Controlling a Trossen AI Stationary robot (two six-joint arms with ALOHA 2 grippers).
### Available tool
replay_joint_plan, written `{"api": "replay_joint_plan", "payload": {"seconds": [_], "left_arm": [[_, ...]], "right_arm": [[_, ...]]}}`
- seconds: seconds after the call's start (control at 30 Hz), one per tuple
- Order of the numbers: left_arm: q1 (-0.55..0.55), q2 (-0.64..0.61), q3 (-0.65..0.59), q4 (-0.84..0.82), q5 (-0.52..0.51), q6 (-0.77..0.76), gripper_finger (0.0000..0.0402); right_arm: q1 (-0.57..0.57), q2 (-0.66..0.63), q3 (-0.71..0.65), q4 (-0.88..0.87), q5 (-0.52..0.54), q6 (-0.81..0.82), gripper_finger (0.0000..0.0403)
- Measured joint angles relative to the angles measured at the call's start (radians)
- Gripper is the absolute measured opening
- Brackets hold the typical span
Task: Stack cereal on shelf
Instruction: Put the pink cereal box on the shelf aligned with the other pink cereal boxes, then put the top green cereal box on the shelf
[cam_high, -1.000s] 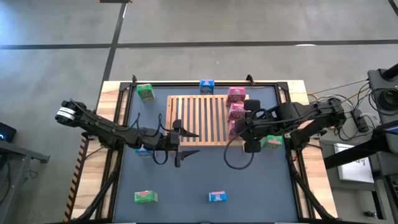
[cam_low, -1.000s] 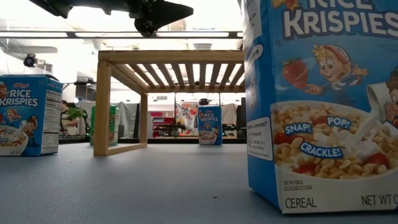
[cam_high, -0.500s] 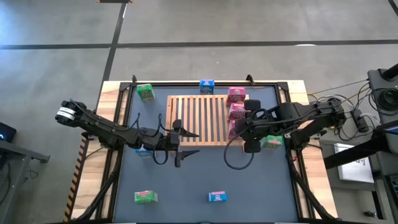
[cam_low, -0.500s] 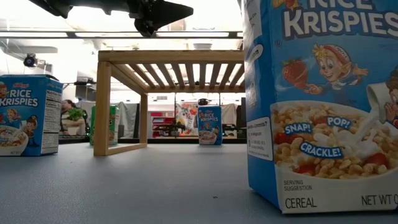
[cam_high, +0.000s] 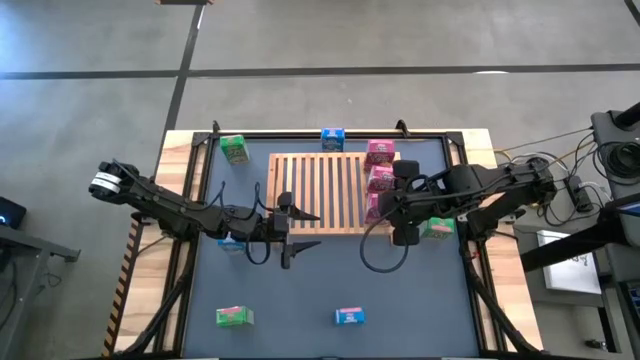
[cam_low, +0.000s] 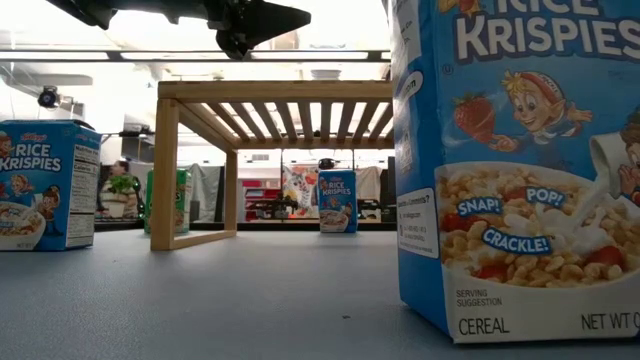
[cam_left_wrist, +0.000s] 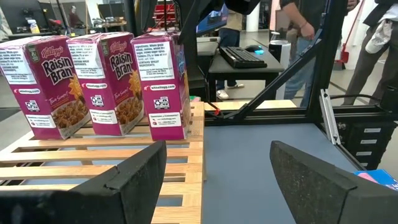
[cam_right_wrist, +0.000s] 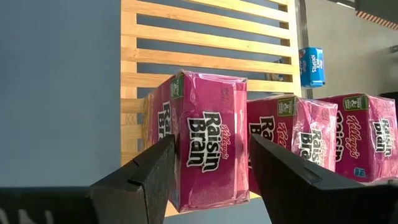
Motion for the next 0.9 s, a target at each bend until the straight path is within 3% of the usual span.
{"api": "replay_joint_plan", "payload": {"seconds": [0.5, 0.9], "left_arm": [[0.0, 0.0, 0.0, -0.005, 0.0, 0.0, 0.027], [0.0, 0.0, 0.0, -0.017, 0.0, 0.0, 0.027]], "right_arm": [[0.0, -0.009, 0.091, -0.071, -0.052, 0.053, 0.0194], [0.057, -0.033, 0.223, -0.001, -0.052, 0.006, 0.0194]]}}
